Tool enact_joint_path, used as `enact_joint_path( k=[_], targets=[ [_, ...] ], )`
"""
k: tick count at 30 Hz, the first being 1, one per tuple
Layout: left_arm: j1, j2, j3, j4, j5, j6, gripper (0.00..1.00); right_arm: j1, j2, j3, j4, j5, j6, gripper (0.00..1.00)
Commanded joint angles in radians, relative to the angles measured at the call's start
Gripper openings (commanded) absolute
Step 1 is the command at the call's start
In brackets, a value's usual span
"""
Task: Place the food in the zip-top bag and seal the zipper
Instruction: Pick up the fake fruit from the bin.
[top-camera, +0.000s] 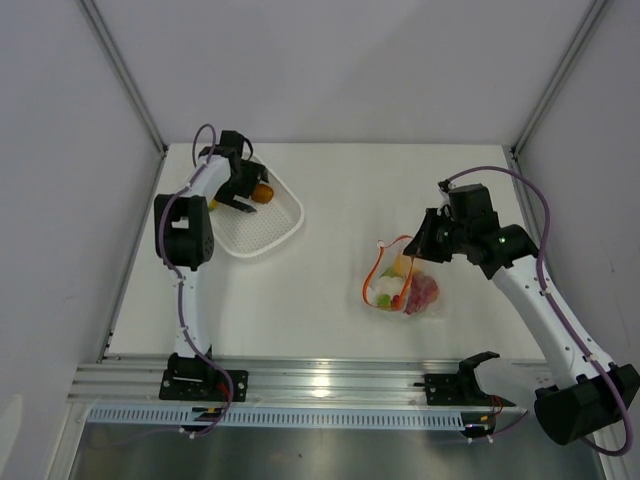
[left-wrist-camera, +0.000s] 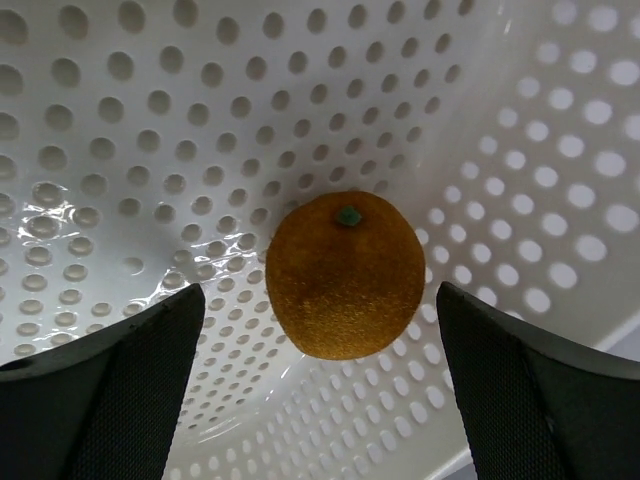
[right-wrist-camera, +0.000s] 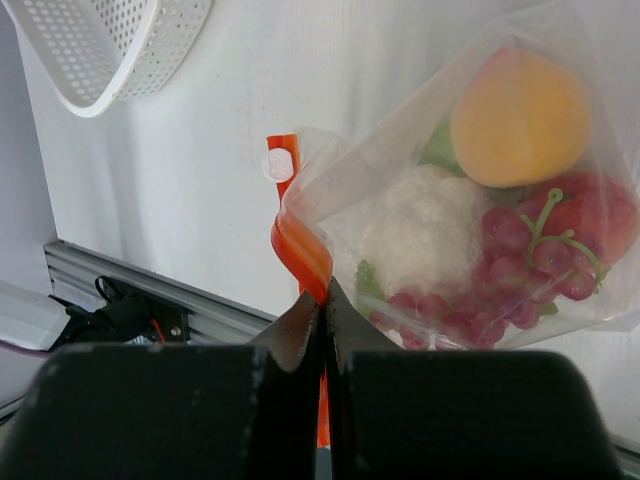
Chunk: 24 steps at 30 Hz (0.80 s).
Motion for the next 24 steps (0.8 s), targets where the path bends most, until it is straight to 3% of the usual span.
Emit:
enact_joint_path(
  k=[1, 2, 6, 9, 11, 15, 24],
  targets=[
    [0.010, -0.001, 0.033, -0.035, -0.014, -0.031, 0.96, -0.008, -0.002, 0.008, 0.035, 0.017, -0.021, 0.00],
    [0.011, -0.002, 0.029, -0.027, -0.015, -0.031, 0.94, -0.006, -0.002, 0.007, 0.036, 0.017, -0.021, 0.00],
    [0.011, -0.013, -0.004, 0.005, -0.012, -0.012, 0.68, -0.008, -0.006, 0.004, 0.038, 0.016, -0.018, 0.00],
    [0.011, -0.027, -0.026, 0.014, -0.015, 0.000, 0.37, -0.008, -0.009, 0.001, 0.038, 0.010, -0.012, 0.00],
    [0.011, -0.048, -0.051, 0.033, -0.009, 0.007, 0.29, -0.008, -0.012, -0.003, 0.036, 0.010, -0.012, 0.00],
    [0.011, -0.079, -0.069, 0.024, -0.002, 0.055, 0.03, -0.008, -0.031, -0.013, 0.039, 0.019, -0.007, 0.00],
    [-0.025, -0.370, -0.276, 0.063, -0.055, 0.228, 0.01, -0.009, -0.066, -0.041, 0.043, 0.011, 0.008, 0.00]
  ],
)
